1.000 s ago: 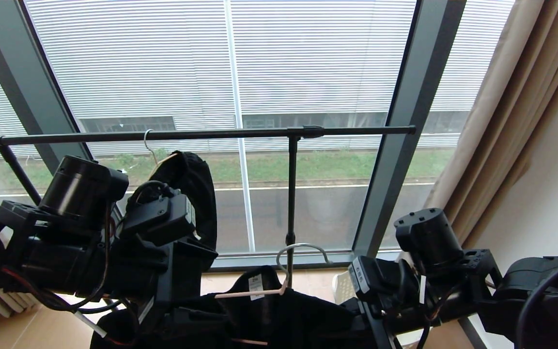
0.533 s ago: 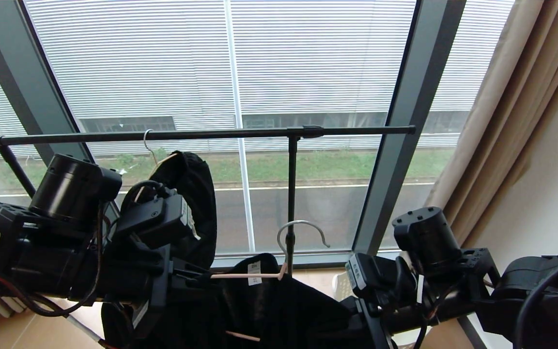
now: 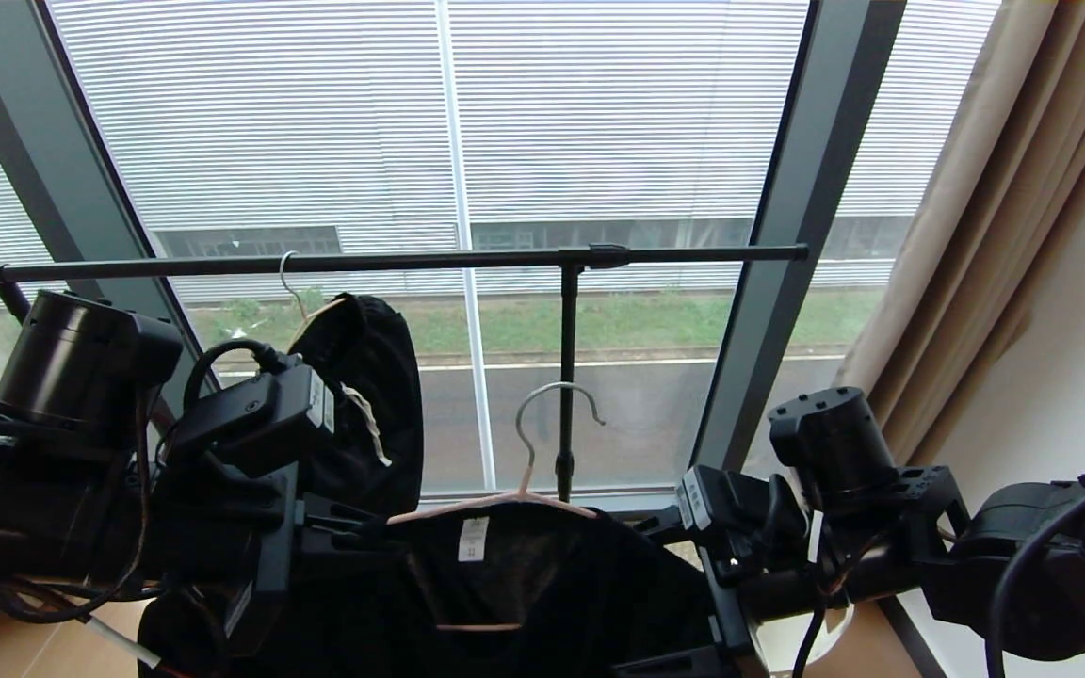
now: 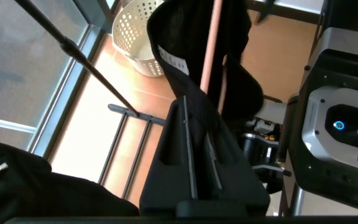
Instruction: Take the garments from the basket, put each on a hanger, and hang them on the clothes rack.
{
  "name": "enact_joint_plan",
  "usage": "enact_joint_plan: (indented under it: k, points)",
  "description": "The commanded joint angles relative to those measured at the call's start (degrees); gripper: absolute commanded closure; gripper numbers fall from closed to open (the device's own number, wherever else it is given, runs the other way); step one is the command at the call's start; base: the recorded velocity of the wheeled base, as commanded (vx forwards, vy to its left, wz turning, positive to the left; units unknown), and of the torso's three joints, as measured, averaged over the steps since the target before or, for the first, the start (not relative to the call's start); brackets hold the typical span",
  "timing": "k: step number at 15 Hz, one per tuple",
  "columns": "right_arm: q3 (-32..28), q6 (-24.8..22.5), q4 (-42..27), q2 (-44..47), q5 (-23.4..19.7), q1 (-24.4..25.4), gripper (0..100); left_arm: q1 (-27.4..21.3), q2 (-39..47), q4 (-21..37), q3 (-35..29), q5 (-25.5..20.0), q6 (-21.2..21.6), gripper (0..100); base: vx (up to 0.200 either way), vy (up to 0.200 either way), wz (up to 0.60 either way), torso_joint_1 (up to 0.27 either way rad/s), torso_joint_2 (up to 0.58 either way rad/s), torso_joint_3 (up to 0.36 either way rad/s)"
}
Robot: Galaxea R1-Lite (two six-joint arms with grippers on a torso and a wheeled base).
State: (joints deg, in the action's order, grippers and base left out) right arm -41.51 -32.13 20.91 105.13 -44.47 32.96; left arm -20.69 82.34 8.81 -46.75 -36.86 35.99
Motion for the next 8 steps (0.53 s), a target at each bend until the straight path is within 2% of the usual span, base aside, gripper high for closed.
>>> enact_joint_plan:
  k: [1,6,7,8]
  points:
    - [-0.6,0.1,0.0,-0.4,0.3,-1.3,0,1.4,-2.4,-0.1,2.0,0.0,0.0,100,0.000,0.000,0.00,0.000,0.00,0.000]
    - [-1.9,0.7,0.0,-1.2,0.4,-3.3,0,7.1,-9.7,-0.5,5.0,-0.1,-0.5,100,0.000,0.000,0.00,0.000,0.00,0.000]
    - [-2.3,2.3,0.1,-1.3,0.6,-3.6,0,7.8,-10.9,-0.8,5.4,-0.1,-0.5,100,0.000,0.000,0.00,0.000,0.00,0.000]
    - [-3.4,5.3,0.1,-1.3,3.1,-3.6,0,9.3,-12.8,-1.7,6.3,-0.1,-0.5,100,0.000,0.000,0.00,0.000,0.00,0.000]
